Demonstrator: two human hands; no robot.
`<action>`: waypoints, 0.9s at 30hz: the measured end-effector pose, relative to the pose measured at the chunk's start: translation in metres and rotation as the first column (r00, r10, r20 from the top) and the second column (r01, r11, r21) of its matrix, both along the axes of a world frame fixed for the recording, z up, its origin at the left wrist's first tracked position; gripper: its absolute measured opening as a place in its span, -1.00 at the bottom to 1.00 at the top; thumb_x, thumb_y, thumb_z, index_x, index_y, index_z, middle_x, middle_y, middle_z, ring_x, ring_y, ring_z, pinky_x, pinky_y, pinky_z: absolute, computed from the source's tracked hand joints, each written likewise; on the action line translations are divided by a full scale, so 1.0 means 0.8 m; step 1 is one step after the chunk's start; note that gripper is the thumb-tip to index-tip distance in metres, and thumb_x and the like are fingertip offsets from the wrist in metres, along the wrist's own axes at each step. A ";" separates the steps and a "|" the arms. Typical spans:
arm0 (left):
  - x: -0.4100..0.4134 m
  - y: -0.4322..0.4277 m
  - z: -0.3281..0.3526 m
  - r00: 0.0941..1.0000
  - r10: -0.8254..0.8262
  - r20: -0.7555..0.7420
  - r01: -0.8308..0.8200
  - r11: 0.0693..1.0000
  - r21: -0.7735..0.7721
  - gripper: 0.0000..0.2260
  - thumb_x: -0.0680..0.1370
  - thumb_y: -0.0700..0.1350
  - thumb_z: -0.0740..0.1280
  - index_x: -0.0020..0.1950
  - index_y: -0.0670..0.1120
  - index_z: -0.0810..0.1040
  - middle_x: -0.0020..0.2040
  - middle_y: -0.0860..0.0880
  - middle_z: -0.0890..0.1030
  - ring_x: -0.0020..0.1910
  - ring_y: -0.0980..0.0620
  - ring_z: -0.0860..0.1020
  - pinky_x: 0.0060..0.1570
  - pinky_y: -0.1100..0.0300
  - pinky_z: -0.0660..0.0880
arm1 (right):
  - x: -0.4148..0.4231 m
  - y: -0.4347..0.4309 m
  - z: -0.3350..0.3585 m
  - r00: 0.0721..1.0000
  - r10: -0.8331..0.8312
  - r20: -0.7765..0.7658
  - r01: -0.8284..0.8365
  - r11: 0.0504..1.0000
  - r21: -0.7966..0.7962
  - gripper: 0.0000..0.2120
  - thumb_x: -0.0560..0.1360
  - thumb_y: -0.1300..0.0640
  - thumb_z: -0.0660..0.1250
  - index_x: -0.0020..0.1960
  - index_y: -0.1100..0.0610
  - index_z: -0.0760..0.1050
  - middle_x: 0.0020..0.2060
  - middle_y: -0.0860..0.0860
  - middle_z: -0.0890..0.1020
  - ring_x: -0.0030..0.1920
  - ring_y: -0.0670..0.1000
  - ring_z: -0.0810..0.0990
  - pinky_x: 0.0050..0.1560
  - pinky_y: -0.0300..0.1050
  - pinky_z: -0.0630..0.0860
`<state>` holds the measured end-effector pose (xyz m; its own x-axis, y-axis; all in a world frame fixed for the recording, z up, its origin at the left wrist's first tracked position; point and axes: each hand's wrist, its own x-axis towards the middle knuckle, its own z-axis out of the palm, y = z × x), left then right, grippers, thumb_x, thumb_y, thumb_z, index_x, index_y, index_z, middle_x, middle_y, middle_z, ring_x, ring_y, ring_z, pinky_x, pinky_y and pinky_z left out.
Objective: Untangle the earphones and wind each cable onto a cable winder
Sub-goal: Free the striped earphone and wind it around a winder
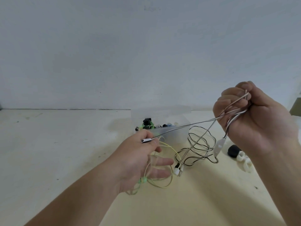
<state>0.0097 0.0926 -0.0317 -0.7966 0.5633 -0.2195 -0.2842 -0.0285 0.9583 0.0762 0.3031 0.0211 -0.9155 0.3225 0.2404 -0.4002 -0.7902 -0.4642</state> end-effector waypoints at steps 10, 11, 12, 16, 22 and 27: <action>-0.005 -0.009 0.005 0.909 -0.062 -0.413 -0.053 0.964 -0.261 -0.76 0.65 0.01 0.23 -0.04 0.05 0.69 -0.21 0.15 0.57 -0.22 0.13 0.54 -0.10 0.17 0.50 | 0.008 -0.010 0.005 1.000 -0.030 -0.009 0.031 0.995 0.096 -0.56 0.64 0.11 0.14 -0.37 0.12 0.54 -0.41 -0.04 0.56 -0.32 -0.05 0.67 -0.18 -0.03 0.65; -0.005 -0.009 0.004 0.862 -0.084 -0.499 -0.071 0.956 -0.285 -0.76 0.64 0.03 0.22 -0.05 0.12 0.69 -0.24 0.29 0.57 -0.23 0.23 0.52 -0.07 0.26 0.44 | 0.009 -0.012 0.005 0.999 -0.027 -0.023 0.029 0.993 0.117 -0.58 0.62 0.11 0.15 -0.37 0.12 0.55 -0.40 -0.03 0.59 -0.27 -0.02 0.70 -0.15 0.02 0.66; -0.003 -0.010 0.003 0.832 -0.104 -0.545 -0.062 0.959 -0.277 -0.77 0.64 0.04 0.22 -0.03 0.18 0.69 -0.18 0.37 0.60 -0.21 0.32 0.52 -0.08 0.32 0.41 | 0.009 -0.016 0.004 0.999 -0.007 -0.038 0.013 0.990 0.140 -0.61 0.59 0.10 0.16 -0.36 0.13 0.57 -0.38 -0.01 0.62 -0.22 0.00 0.72 -0.13 0.06 0.66; 0.008 0.002 -0.008 0.785 -0.265 -0.560 0.128 0.954 -0.272 -0.79 0.65 -0.10 0.27 0.09 0.14 0.67 0.04 0.29 0.66 -0.12 0.16 0.56 -0.12 0.34 0.42 | 0.002 -0.017 -0.012 0.981 0.180 -0.068 -0.158 0.954 0.255 -0.68 0.60 0.14 0.17 -0.17 0.21 0.63 -0.20 0.13 0.70 0.05 0.13 0.70 0.12 0.17 0.60; 0.004 0.007 -0.023 0.725 -0.354 -0.590 0.134 0.914 -0.383 -0.84 0.62 -0.21 0.30 -0.09 -0.03 0.64 -0.41 0.13 0.50 -0.40 0.02 0.32 -0.36 0.21 0.26 | 0.000 -0.008 -0.011 0.986 0.155 -0.062 -0.138 0.966 0.217 -0.72 0.61 0.18 0.21 -0.11 0.29 0.64 -0.14 0.20 0.70 0.09 0.20 0.69 0.15 0.22 0.56; 0.001 0.005 -0.023 0.662 -0.228 -0.714 -0.056 0.935 -0.350 -0.84 0.58 -0.15 0.36 -0.14 0.07 0.64 -0.28 0.16 0.67 -0.41 0.11 0.39 -0.34 0.24 0.33 | 0.010 -0.016 0.006 0.999 -0.026 -0.032 0.031 0.987 0.155 -0.64 0.55 0.12 0.18 -0.34 0.15 0.59 -0.35 0.03 0.66 -0.17 0.06 0.73 -0.13 0.13 0.66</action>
